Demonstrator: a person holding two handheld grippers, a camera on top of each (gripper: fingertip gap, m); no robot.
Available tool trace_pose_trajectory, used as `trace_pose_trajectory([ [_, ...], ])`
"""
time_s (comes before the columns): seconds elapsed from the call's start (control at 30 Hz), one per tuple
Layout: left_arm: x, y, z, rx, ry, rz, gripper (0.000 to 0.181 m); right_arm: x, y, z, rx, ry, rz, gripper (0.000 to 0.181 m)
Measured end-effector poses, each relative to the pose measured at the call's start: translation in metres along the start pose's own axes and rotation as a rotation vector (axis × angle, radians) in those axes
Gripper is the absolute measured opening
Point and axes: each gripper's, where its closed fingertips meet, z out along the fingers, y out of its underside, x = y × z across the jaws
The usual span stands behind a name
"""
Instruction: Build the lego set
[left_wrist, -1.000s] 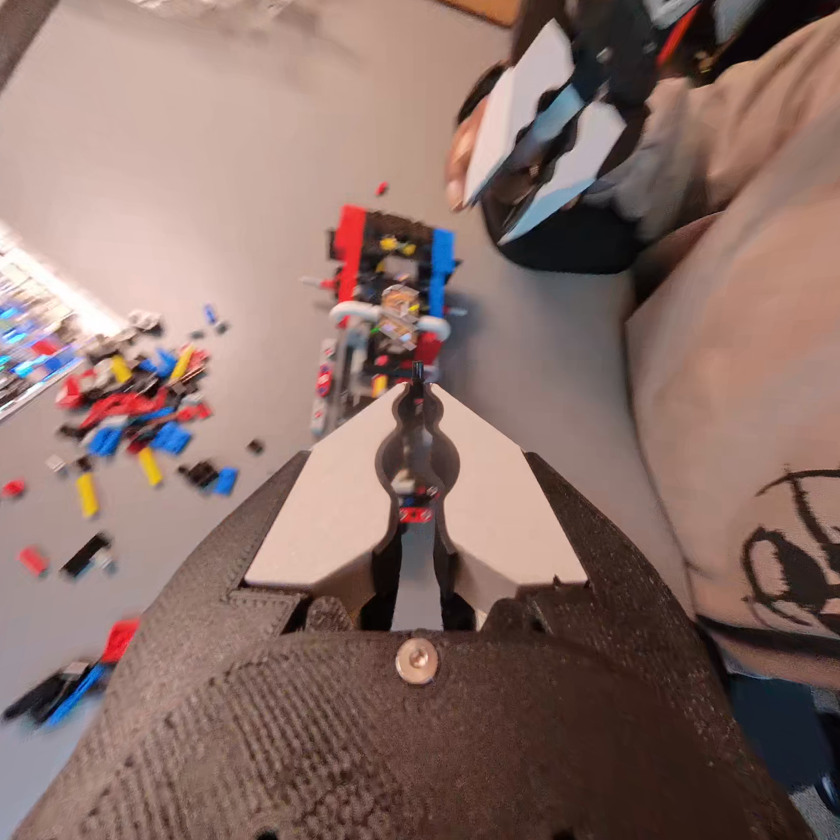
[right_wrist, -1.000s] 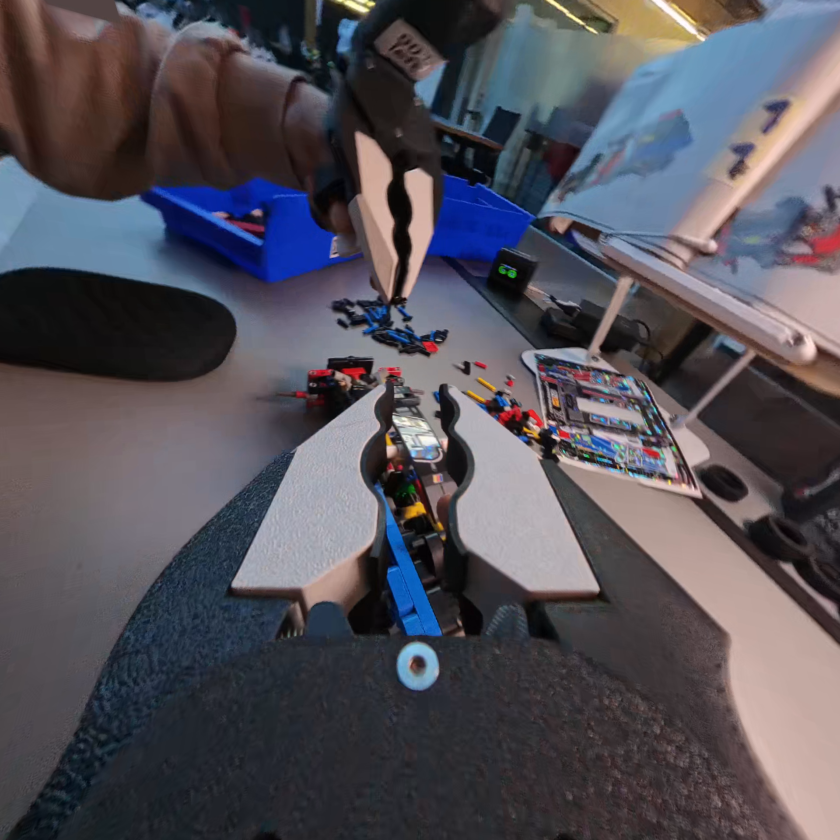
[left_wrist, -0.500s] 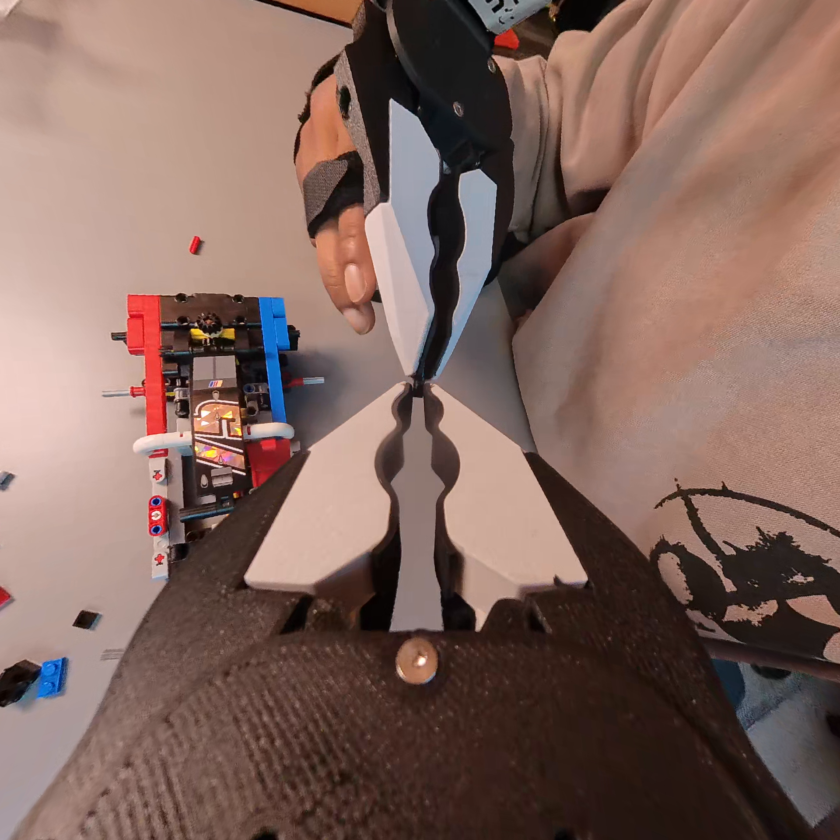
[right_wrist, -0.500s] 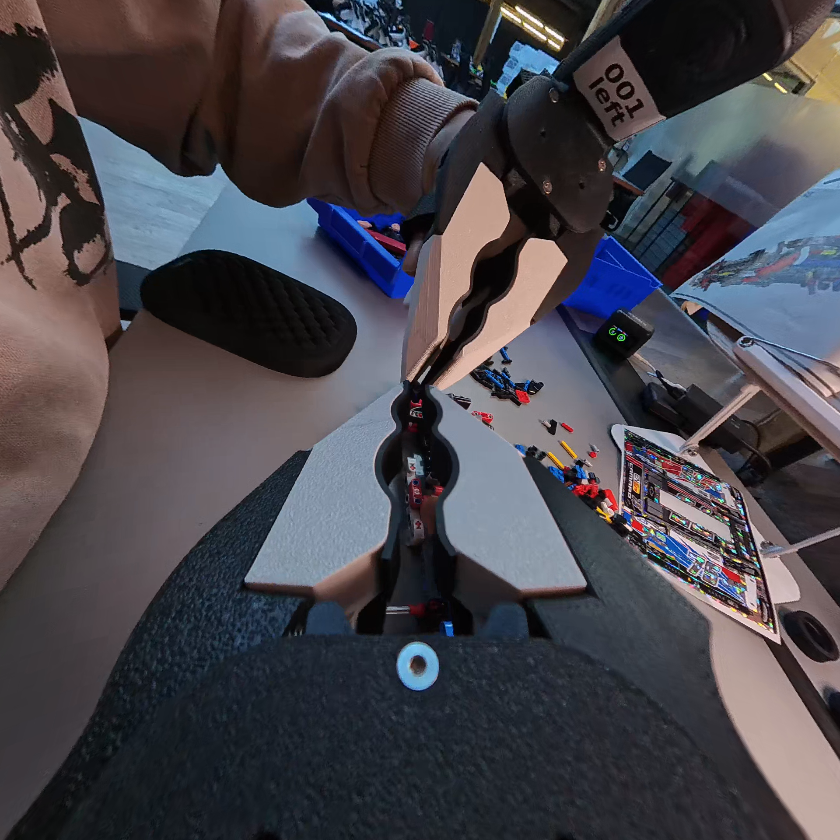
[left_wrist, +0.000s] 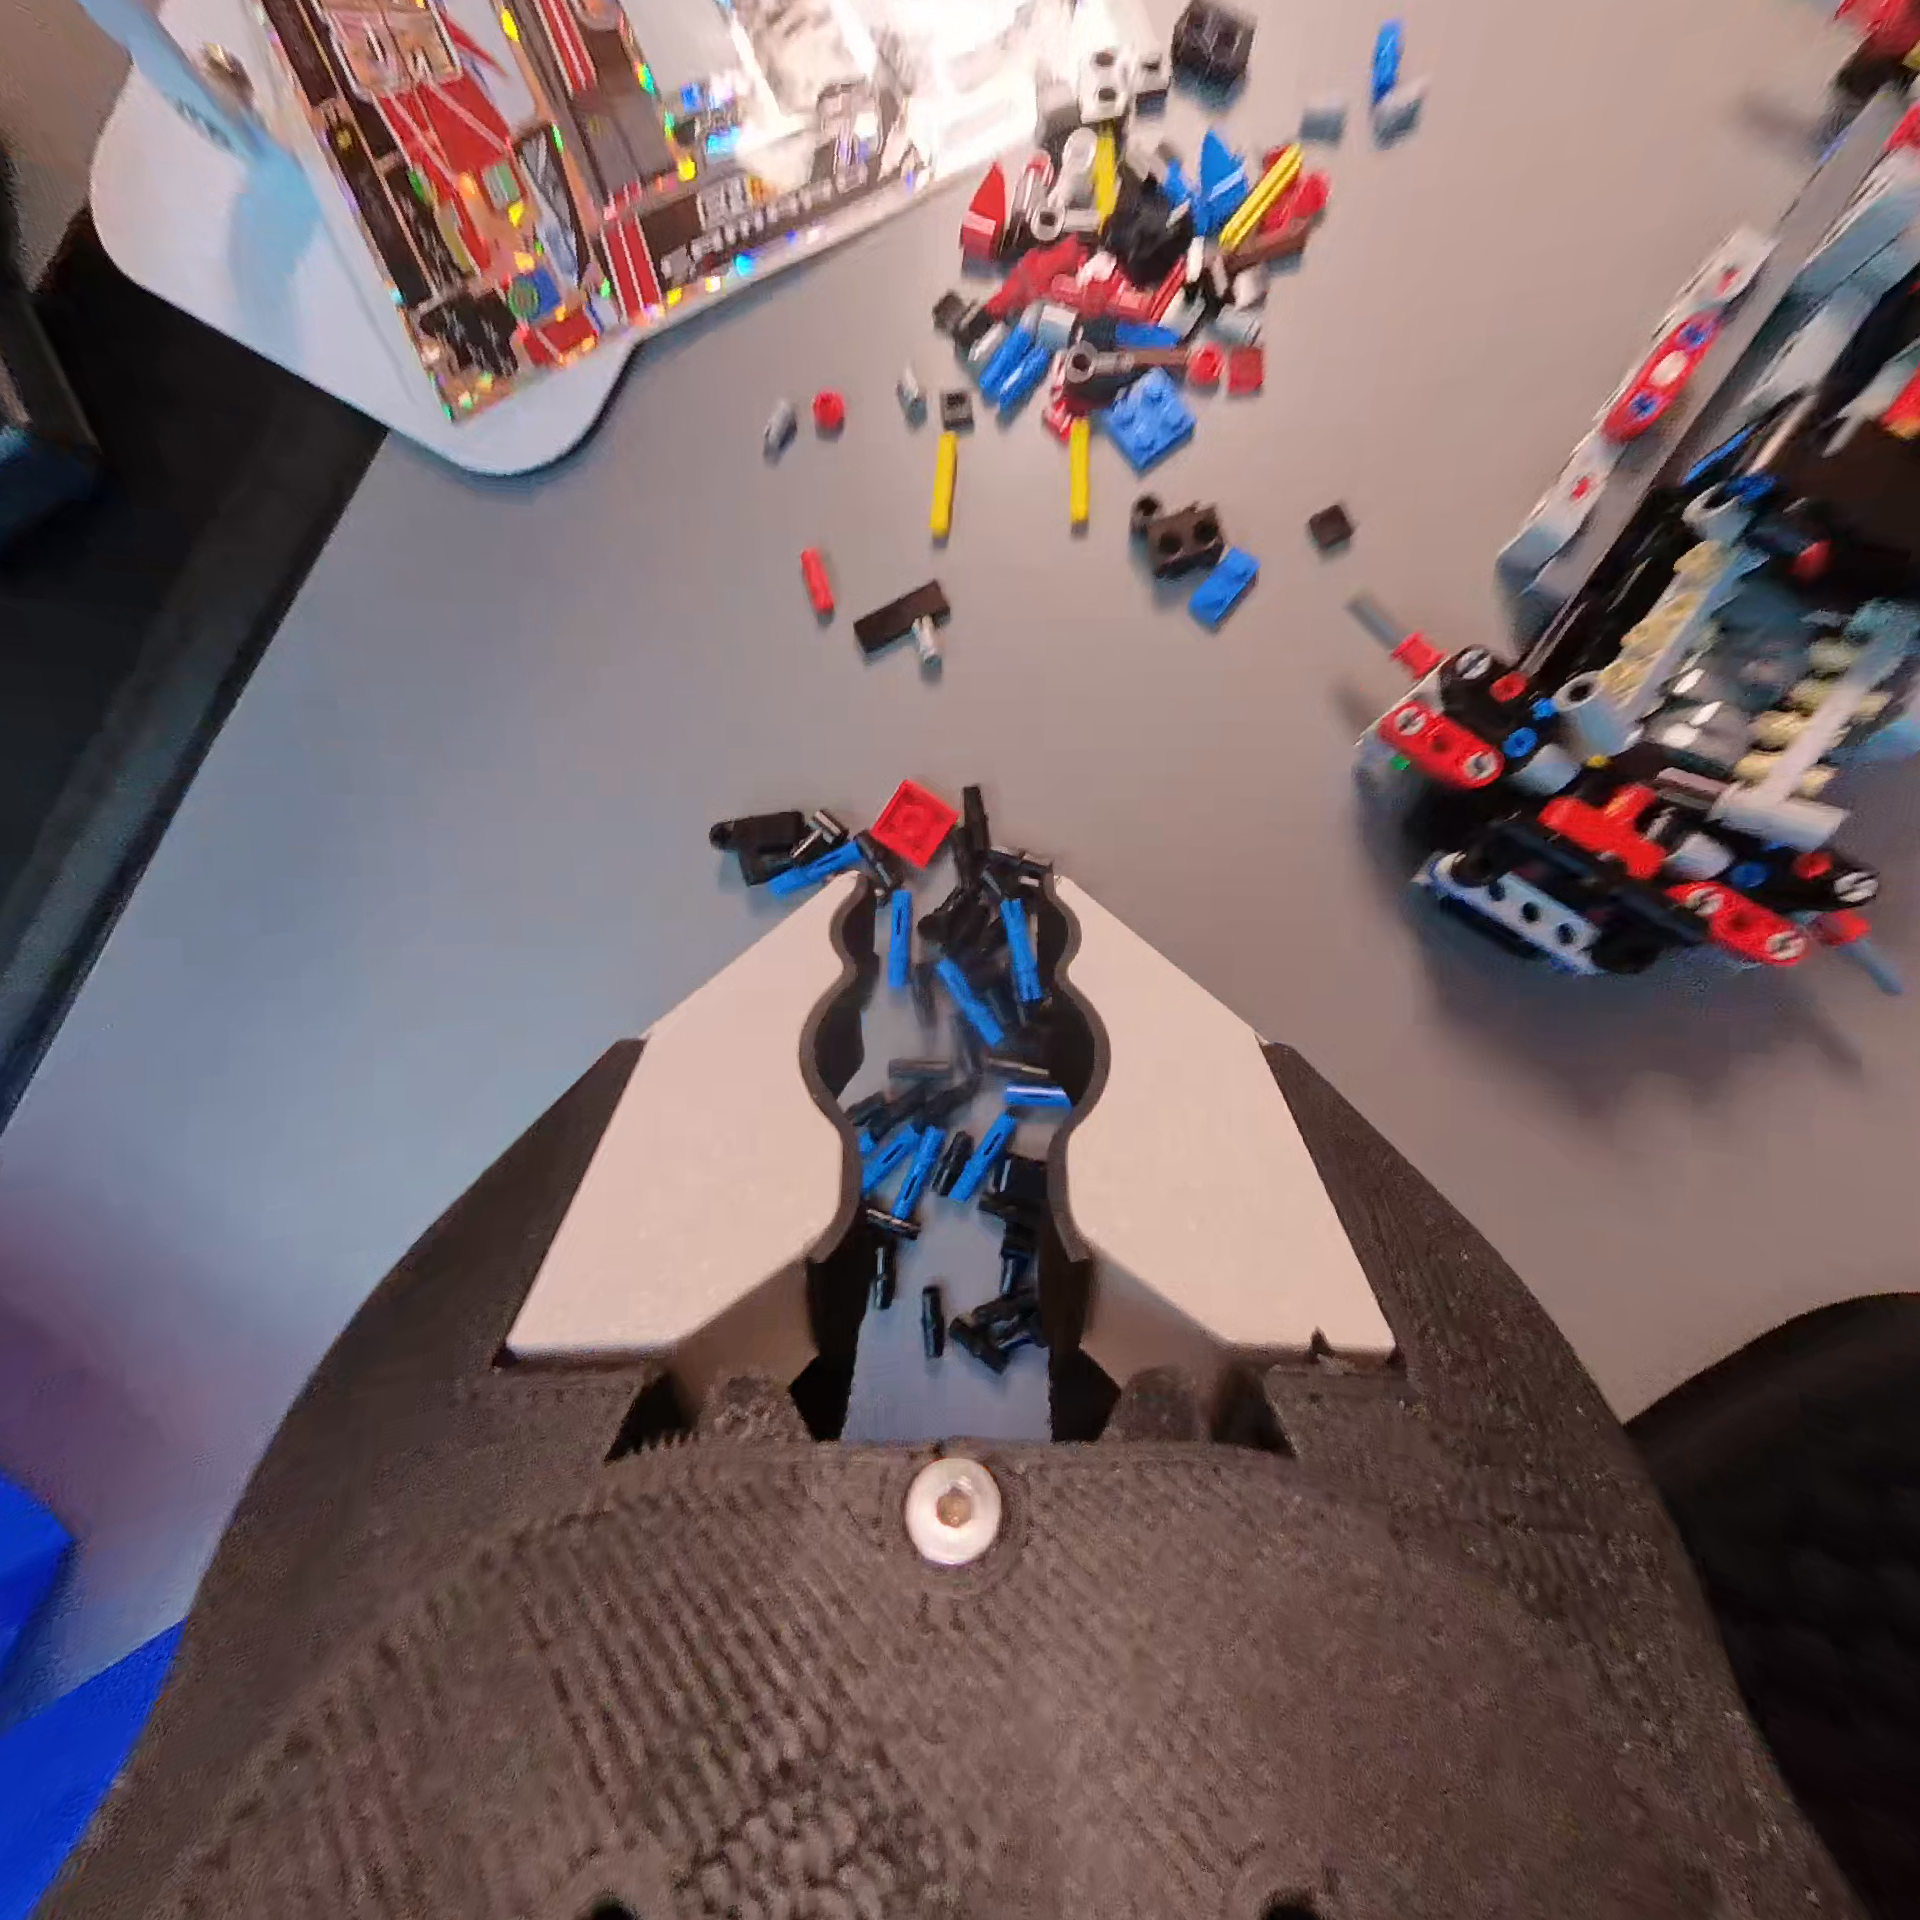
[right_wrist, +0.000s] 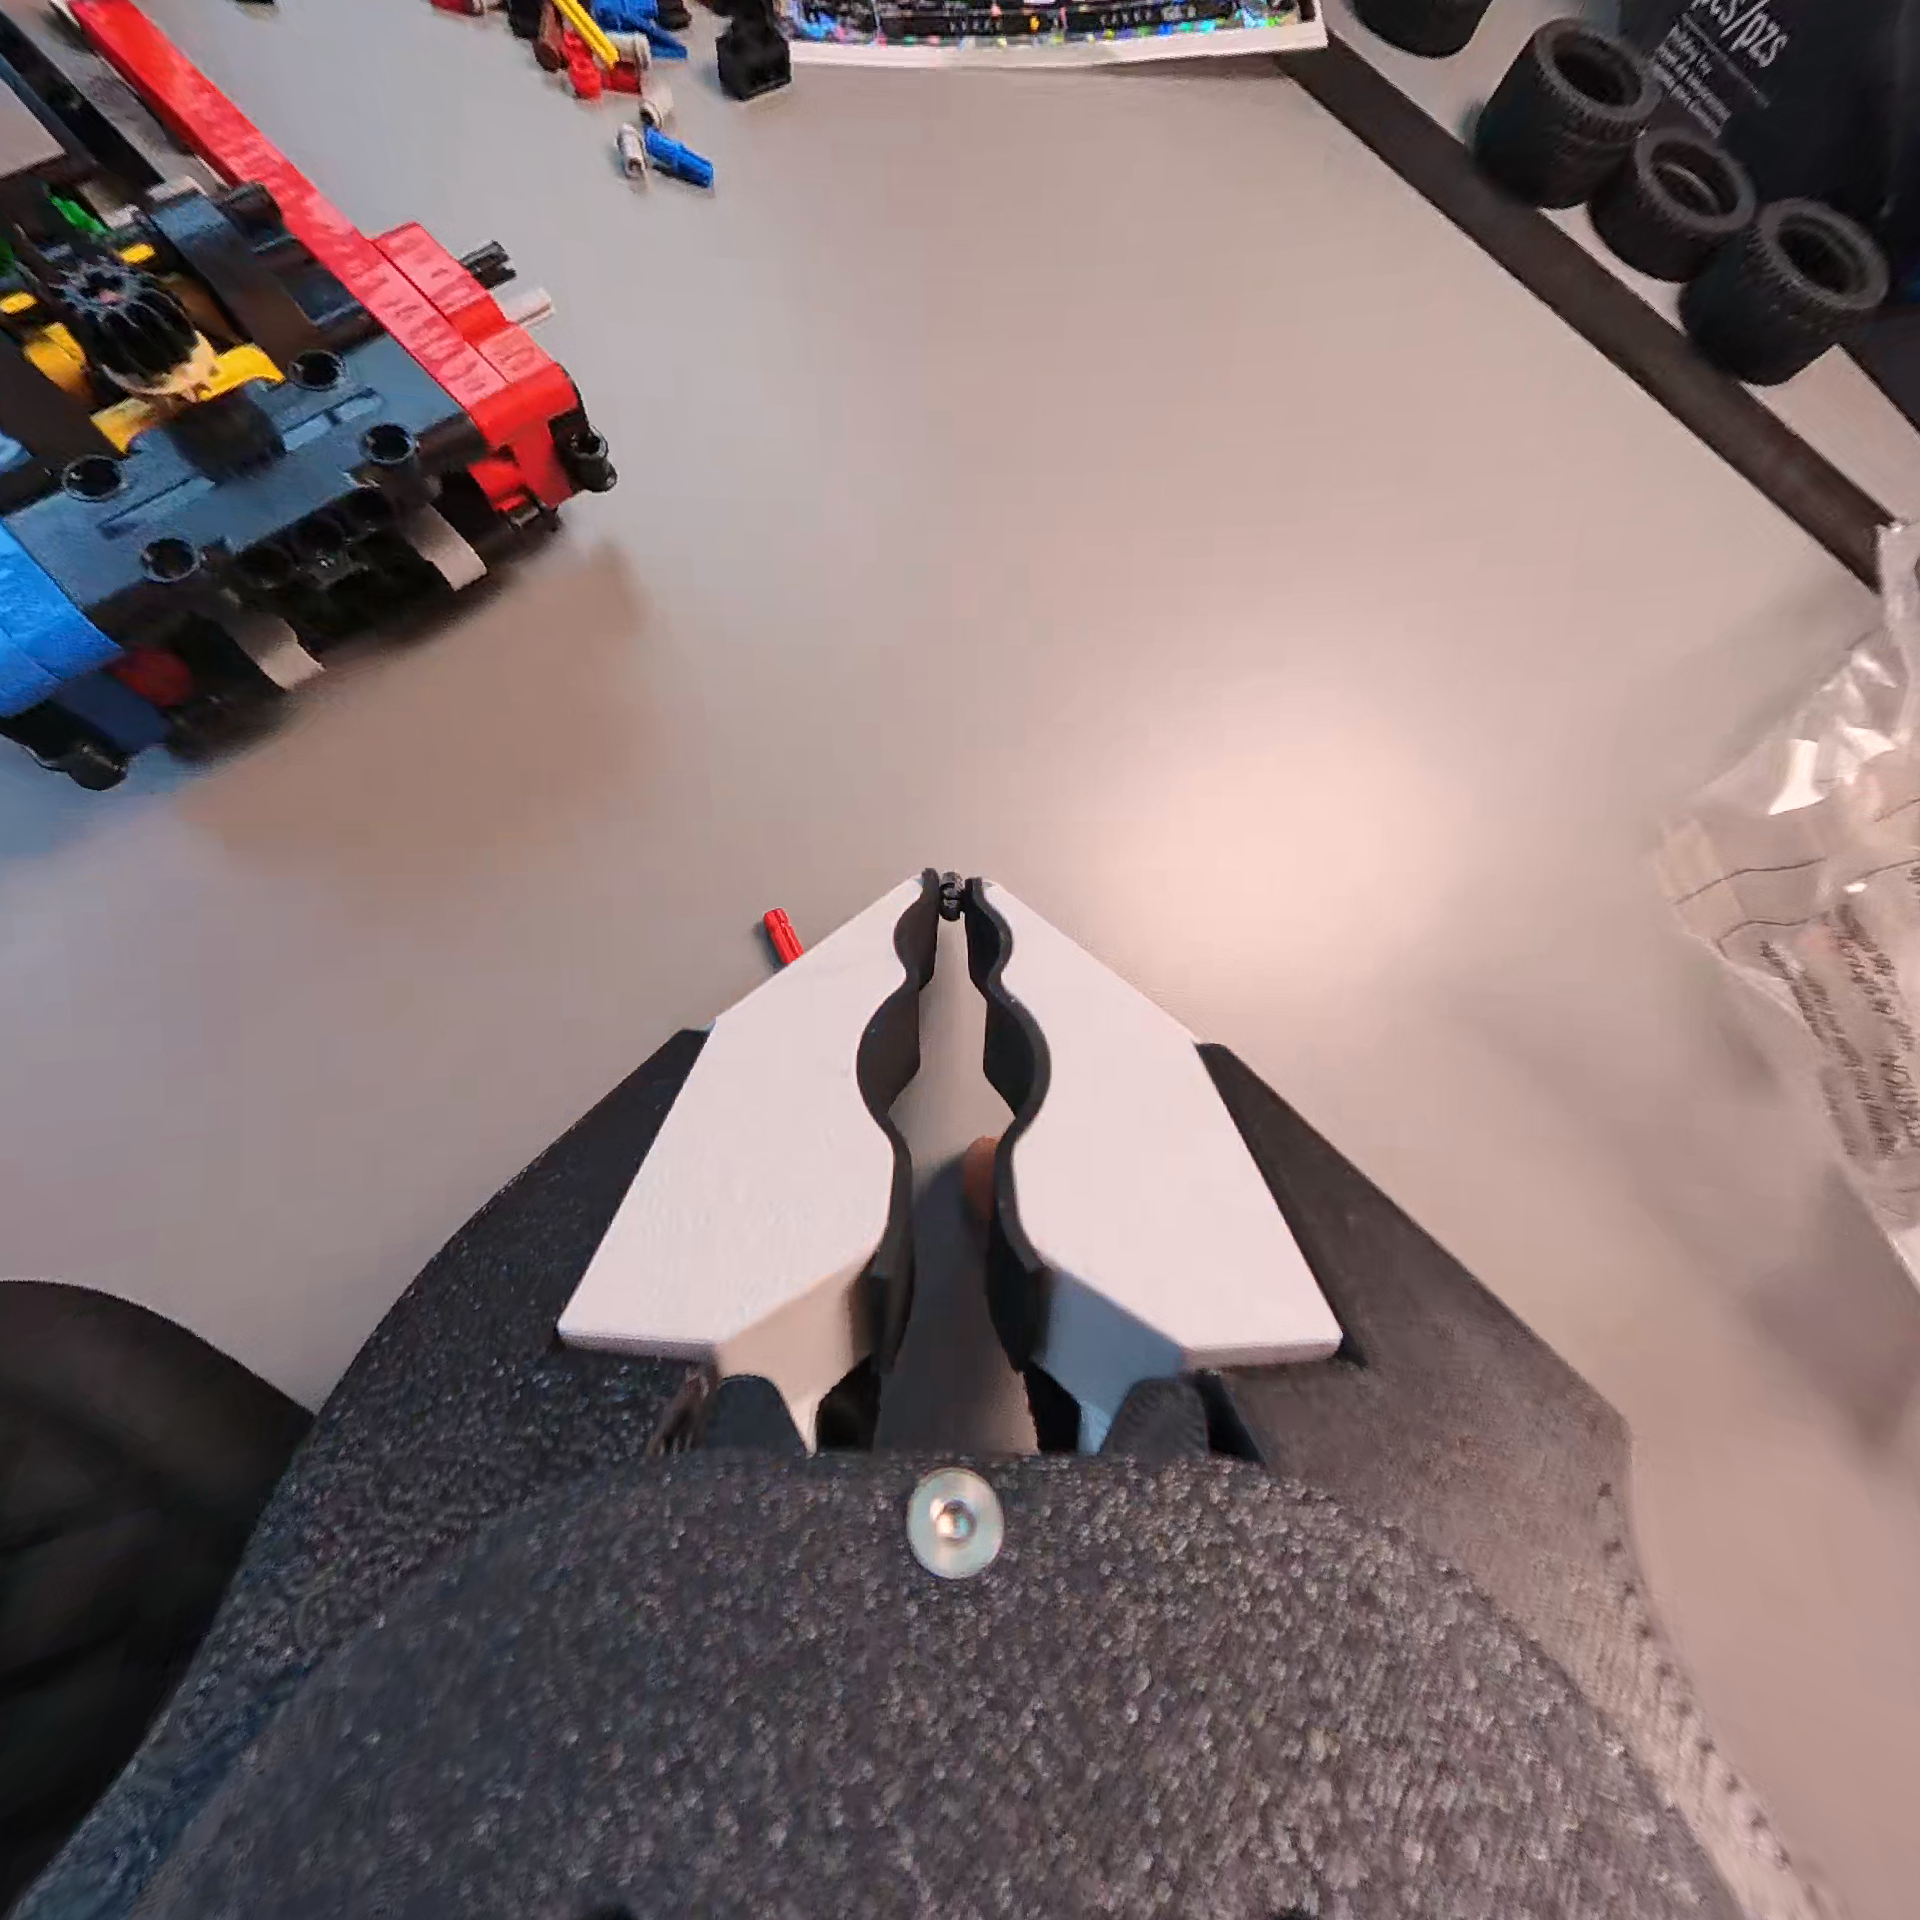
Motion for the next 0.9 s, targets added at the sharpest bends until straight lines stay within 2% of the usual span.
trace_pose_trajectory([
  [0.03, -0.004, 0.009, 0.005, -0.038, -0.012, 0.022, 0.028, 0.001, 0.0, 0.0, -0.008, 0.004, -0.005, 0.003],
  [0.13, -0.015, 0.022, 0.014, -0.11, -0.039, 0.078, 0.025, 0.001, 0.007, 0.0, -0.07, 0.007, -0.053, 0.003],
  [0.27, -0.014, 0.027, 0.021, -0.16, 0.016, 0.125, 0.022, 0.0, 0.01, -0.001, -0.1, 0.024, -0.088, 0.01],
  [0.4, -0.016, 0.028, 0.026, -0.187, 0.07, 0.096, 0.016, 0.002, -0.004, -0.01, 0.007, 0.047, -0.016, 0.012],
  [0.57, -0.038, 0.032, 0.028, -0.208, 0.033, 0.084, 0.014, -0.008, -0.029, -0.029, 0.193, 0.062, 0.011, 0.009],
  [0.63, -0.036, 0.029, 0.031, -0.189, 0.083, 0.034, 0.014, -0.009, -0.035, -0.031, 0.243, 0.075, 0.016, 0.008],
  [0.77, -0.03, 0.028, 0.038, -0.189, 0.167, -0.102, 0.012, -0.007, -0.04, -0.031, 0.286, 0.09, 0.028, 0.006],
  [0.9, -0.03, 0.026, 0.043, -0.173, 0.184, -0.185, 0.011, -0.008, -0.04, -0.031, 0.298, 0.092, 0.028, 0.005],
])
